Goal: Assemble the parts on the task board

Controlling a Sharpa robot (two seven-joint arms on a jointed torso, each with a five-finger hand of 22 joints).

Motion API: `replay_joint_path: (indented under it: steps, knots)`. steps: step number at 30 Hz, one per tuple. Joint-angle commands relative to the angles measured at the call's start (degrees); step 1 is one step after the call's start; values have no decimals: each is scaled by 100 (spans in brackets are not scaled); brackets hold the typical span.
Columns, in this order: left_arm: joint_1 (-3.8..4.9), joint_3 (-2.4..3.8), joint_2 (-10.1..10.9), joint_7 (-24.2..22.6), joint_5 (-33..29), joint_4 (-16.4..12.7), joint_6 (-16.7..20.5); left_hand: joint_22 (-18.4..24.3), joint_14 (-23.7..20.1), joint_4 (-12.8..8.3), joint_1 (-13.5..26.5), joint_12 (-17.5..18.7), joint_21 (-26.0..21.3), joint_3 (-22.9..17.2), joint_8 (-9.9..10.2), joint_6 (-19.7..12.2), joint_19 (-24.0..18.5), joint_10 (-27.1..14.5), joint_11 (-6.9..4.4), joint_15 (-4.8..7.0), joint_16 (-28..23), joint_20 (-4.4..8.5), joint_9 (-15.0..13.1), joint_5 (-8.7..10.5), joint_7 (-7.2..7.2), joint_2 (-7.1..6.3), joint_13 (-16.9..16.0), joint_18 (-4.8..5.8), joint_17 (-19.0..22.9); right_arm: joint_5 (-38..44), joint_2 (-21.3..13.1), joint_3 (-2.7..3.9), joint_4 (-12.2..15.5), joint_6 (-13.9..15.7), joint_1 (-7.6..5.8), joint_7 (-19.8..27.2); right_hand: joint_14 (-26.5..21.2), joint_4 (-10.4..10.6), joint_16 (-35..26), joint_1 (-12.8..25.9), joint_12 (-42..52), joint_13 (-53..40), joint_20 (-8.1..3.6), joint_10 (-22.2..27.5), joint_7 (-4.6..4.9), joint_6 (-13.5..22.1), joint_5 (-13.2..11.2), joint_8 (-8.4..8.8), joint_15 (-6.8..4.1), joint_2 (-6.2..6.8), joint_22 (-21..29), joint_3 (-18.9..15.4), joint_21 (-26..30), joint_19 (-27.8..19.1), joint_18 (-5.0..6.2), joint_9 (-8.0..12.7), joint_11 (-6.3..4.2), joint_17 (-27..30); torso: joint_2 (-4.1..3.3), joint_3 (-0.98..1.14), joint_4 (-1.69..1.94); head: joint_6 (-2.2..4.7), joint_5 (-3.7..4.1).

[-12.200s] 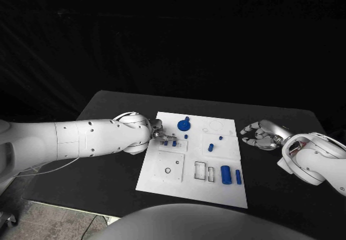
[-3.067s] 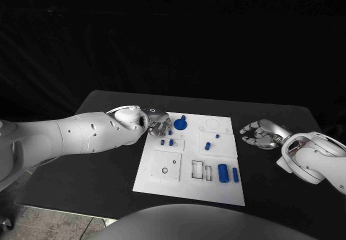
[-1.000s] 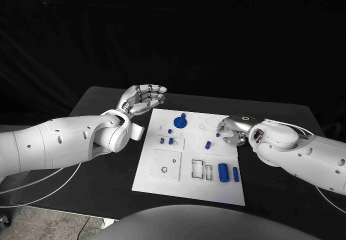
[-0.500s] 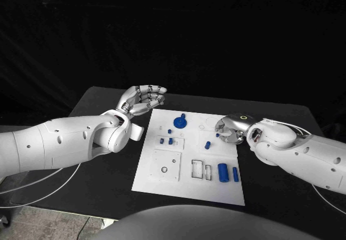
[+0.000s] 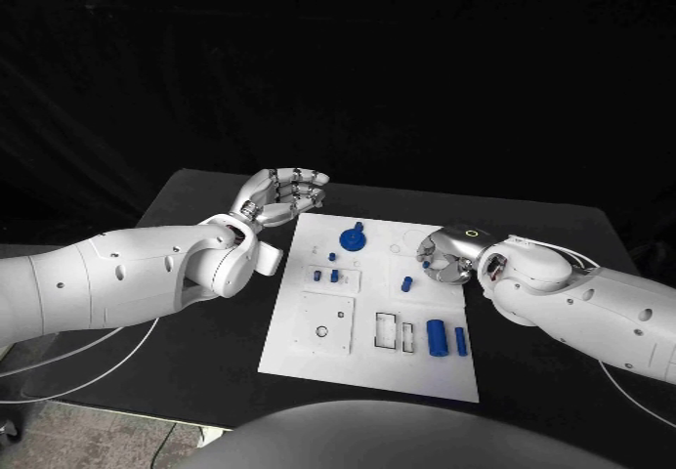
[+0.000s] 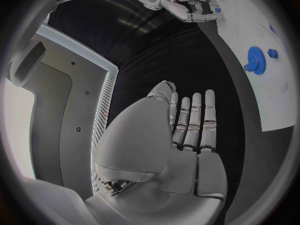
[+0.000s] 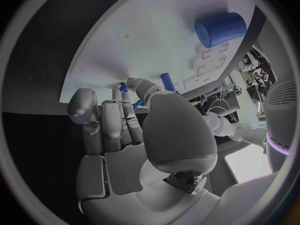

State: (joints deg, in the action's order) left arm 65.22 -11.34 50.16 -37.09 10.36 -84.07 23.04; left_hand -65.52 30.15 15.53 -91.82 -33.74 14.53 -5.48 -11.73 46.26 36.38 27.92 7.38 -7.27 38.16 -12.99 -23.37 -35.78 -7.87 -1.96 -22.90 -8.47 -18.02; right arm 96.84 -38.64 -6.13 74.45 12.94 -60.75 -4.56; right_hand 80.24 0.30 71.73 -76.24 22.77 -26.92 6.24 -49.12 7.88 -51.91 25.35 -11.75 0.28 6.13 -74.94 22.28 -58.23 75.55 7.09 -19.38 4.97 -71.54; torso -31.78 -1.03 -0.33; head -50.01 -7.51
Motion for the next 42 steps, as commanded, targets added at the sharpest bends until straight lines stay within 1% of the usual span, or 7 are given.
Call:
replay_joint_path:
  steps: [1, 10, 18, 27, 33, 38, 42]
  knots:
    - [1, 0, -40, 23, 101, 26, -138, -9, 48, -12, -63, -31, -6, 36, -40, -20, 30, -18, 8, -1, 21, -7, 12, -13, -6, 19, 14, -41, 9, -31, 15, -3, -31, 40, 23, 107, 24, -35, 15, -91, -29, 29, -9, -54, -6, -74, 45, -56, -18, -1, -638, 37, -7, 35, -72, -34, 9, 17, -1, -9, 0, 1, 8]
    - [-14, -5, -87, 46, 109, 81, -182, -22, 55, -21, -88, -43, -1, 38, -55, -24, 40, -17, 20, -12, 24, -12, 25, -19, -16, 36, 32, -42, 20, -38, -34, -3, -40, 232, 34, 161, 26, -214, 34, -355, -9, 108, -48, -255, -52, -316, 101, -249, -57, -142, -671, 96, -36, 54, -75, -269, -40, 35, 3, -4, 1, 1, -19]
    - [-16, -6, -113, 80, 109, 111, -182, -38, 64, -21, -110, -56, 4, 36, -73, -24, 47, -10, 34, -23, 27, -16, 38, -22, -27, 70, 51, -44, 33, -144, -62, -3, -31, 686, 35, 351, 106, -250, 144, -409, 91, 168, -66, -650, -77, -535, -4, -502, -74, -261, -725, -17, -240, 161, -114, -629, -118, -22, 7, -3, 1, 1, -36]
    - [-21, -9, -153, 151, 109, 136, -194, -70, 74, -31, -157, -72, 14, 23, -101, -29, 50, -1, 55, -38, 31, -15, 60, -25, -41, 132, 87, -49, 53, -229, -136, 6, 72, 984, -8, 420, 124, -241, 160, -405, 91, 206, -76, -738, -80, -552, -46, -551, -82, -275, -736, -54, -292, 192, -122, -745, -135, -18, 12, -4, 5, 1, -59]
    - [-22, -11, -164, 194, 109, 144, -220, -82, 73, -35, -172, -75, 16, 20, -111, -32, 47, 0, 61, -43, 30, -15, 67, -24, -47, 149, 101, -50, 61, -258, -349, 11, 431, 938, -194, 334, 119, -226, 146, -382, 85, 220, -77, -753, -80, -544, -58, -553, -82, -261, -731, -78, -281, 190, -120, -772, -134, 3, 11, -11, -9, 1, -89]
    - [-23, -12, -168, 219, 109, 153, -240, -90, 71, -36, -180, -77, 17, 19, -117, -33, 43, 1, 66, -44, 29, -15, 72, -22, -51, 160, 110, -49, 67, -247, -617, 11, 1032, 750, -400, 164, 119, -202, 143, -343, 67, 243, -75, -759, -83, -524, -76, -545, -78, -240, -727, -111, -272, 188, -120, -801, -130, 14, 18, -16, -18, 1, -120]
    - [-23, -13, -179, 224, 109, 166, -247, -90, 71, -36, -180, -77, 17, 19, -117, -33, 43, 1, 66, -44, 29, -15, 72, -22, -51, 160, 110, -49, 67, -217, -699, 10, 1391, 557, -454, 57, 117, -197, 139, -336, 62, 250, -74, -761, -84, -509, -77, -534, -77, -235, -724, -117, -260, 183, -117, -804, -130, 20, 18, -11, -11, 1, -132]
